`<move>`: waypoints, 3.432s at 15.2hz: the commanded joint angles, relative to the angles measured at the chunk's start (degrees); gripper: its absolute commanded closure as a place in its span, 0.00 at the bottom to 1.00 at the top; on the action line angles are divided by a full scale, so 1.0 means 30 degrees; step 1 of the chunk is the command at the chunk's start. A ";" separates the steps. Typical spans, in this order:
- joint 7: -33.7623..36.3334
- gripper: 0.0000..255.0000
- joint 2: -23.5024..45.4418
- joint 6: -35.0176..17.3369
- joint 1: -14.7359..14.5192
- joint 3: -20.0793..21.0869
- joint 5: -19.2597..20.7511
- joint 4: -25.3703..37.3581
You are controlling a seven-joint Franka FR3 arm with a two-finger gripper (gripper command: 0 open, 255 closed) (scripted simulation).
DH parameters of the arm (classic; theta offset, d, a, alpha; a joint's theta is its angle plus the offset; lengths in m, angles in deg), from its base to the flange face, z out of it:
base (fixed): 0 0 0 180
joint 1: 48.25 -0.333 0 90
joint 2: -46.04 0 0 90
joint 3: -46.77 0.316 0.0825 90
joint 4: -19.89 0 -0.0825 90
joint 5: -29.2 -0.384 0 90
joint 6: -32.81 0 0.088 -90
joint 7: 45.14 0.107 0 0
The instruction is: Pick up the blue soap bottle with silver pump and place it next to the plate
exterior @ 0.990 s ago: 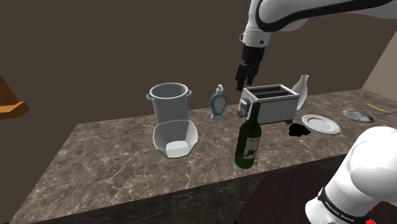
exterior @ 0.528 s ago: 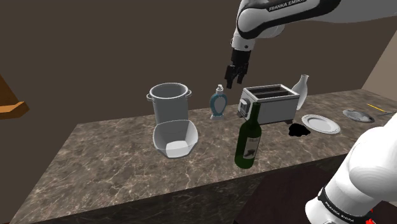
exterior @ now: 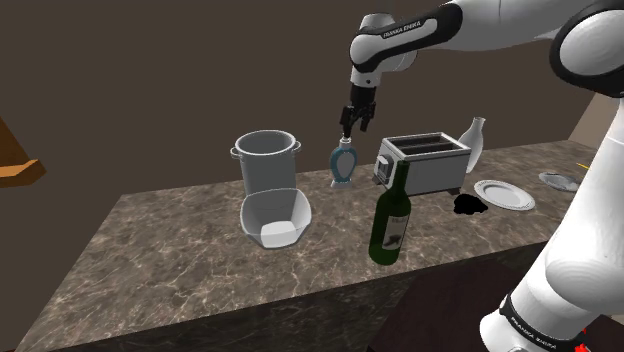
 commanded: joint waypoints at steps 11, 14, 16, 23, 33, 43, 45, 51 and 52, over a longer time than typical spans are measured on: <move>-0.0537 0.00 0.6579 0.0265 0.1203 -0.0447 -0.0995 0.6878; -0.0573 0.00 0.6770 -0.0400 0.1173 -0.0418 -0.1040 0.6402; -0.0593 0.00 0.6879 -0.0746 0.1158 -0.0402 -0.1065 0.6164; -0.0592 0.00 0.6884 -0.0739 0.1159 -0.0401 -0.1065 0.6175; -0.0593 1.00 0.6884 -0.0743 0.1159 -0.0401 -0.1066 0.6172; -0.0361 1.00 0.6553 0.1639 0.1218 -0.0458 -0.0933 0.8237; -0.0317 1.00 0.6545 0.2145 0.1238 -0.0465 -0.0918 0.8737; -0.0501 1.00 0.5890 0.3050 0.1416 -0.0570 -0.0864 0.8971; -0.0789 1.00 0.5206 0.2729 0.1539 -0.0665 -0.0831 0.7947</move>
